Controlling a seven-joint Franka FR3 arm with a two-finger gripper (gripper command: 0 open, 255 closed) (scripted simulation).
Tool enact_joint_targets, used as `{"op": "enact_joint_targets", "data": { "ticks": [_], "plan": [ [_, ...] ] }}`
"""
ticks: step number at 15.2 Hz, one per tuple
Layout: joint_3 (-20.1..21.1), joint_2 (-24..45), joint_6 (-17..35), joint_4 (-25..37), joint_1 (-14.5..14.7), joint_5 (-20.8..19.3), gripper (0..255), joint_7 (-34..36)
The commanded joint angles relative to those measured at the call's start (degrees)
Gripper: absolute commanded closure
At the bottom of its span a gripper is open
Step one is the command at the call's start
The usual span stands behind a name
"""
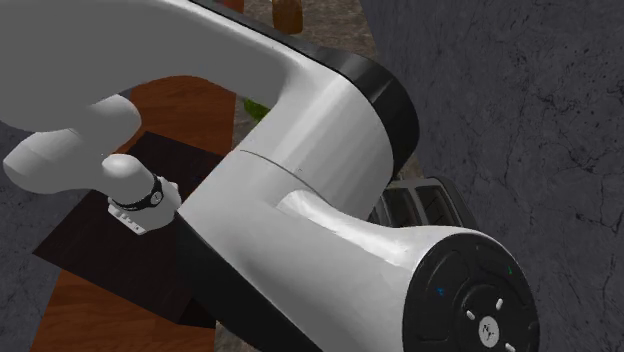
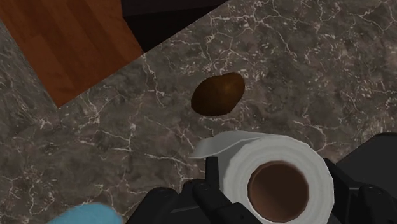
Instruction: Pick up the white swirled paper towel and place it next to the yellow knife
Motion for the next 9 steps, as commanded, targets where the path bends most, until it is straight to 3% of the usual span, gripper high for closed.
{"op": "enact_joint_targets", "data": {
  "ticks": [1,9],
  "plan": [
    [-1.0,0.7,-0.5,1.0,-1.5,-0.5,255,-2.5],
    [-4.5,9.5,-5.0,13.9,-7.7,-1.8,255,-11.8]
  ]
}}
